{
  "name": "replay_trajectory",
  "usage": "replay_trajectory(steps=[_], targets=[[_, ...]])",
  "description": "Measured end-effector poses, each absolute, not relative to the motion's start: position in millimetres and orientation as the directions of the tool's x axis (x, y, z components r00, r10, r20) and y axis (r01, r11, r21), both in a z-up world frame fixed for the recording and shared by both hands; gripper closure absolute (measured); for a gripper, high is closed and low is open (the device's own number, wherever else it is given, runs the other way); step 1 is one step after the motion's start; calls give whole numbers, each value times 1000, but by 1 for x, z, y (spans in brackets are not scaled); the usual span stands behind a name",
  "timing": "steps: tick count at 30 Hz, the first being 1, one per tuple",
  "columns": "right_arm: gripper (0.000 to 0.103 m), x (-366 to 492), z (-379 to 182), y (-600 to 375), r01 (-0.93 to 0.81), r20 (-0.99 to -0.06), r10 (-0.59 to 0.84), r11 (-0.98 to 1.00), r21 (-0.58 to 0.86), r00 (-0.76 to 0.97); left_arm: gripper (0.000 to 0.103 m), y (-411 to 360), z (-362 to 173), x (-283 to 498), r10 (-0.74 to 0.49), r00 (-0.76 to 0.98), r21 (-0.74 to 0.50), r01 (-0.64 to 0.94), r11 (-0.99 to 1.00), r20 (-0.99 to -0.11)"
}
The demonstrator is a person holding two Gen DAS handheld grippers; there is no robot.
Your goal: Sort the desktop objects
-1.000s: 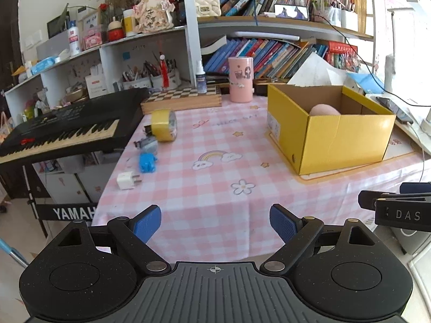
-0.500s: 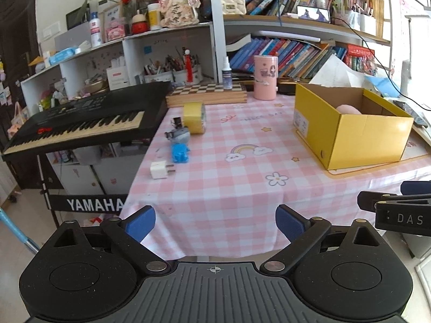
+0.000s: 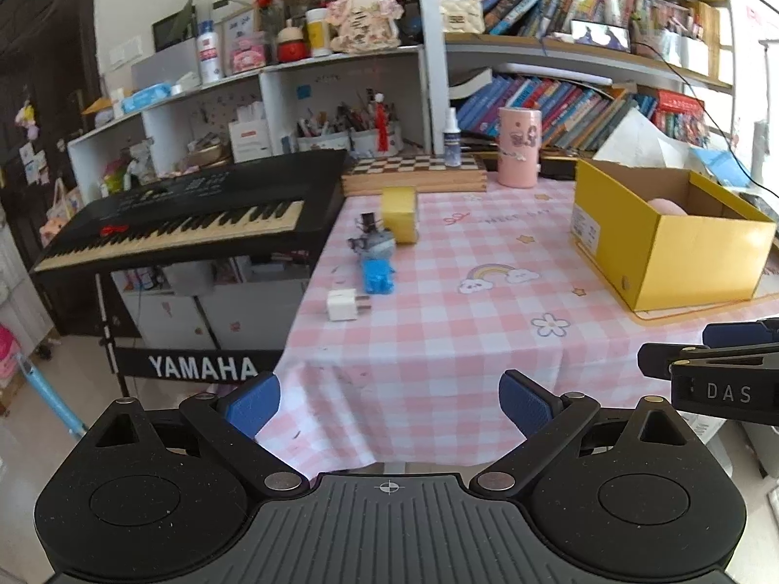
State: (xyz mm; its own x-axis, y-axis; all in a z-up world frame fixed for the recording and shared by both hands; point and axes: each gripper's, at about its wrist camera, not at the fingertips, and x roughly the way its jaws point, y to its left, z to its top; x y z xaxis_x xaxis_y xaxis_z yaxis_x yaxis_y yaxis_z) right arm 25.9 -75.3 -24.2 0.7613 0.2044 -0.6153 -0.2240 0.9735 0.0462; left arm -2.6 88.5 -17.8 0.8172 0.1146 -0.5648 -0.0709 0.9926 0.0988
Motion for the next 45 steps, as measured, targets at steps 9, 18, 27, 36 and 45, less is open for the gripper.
replay_trajectory(steps=[9,18,27,36,45], targets=[[48,33,-19,-61,-270,-593,242,962,43,768,5,98,-17,1,139,814,96,-103,990,-563],[48,39,-22,-60,-291,-584,259,956,41,770,5,94,-20,9,134,812,97,-96,991,-569],[50,60,-27,-63,-291,-600,260,955,47,757,5,97,-28,32,138,790,82,-112,990,-597],[53,111,-31,-50,-338,-620,301,939,61,724,5,106,-36,73,153,771,76,-135,988,-618],[54,153,-29,-44,-362,-615,329,929,75,717,5,108,-42,113,157,745,82,-136,987,-648]])
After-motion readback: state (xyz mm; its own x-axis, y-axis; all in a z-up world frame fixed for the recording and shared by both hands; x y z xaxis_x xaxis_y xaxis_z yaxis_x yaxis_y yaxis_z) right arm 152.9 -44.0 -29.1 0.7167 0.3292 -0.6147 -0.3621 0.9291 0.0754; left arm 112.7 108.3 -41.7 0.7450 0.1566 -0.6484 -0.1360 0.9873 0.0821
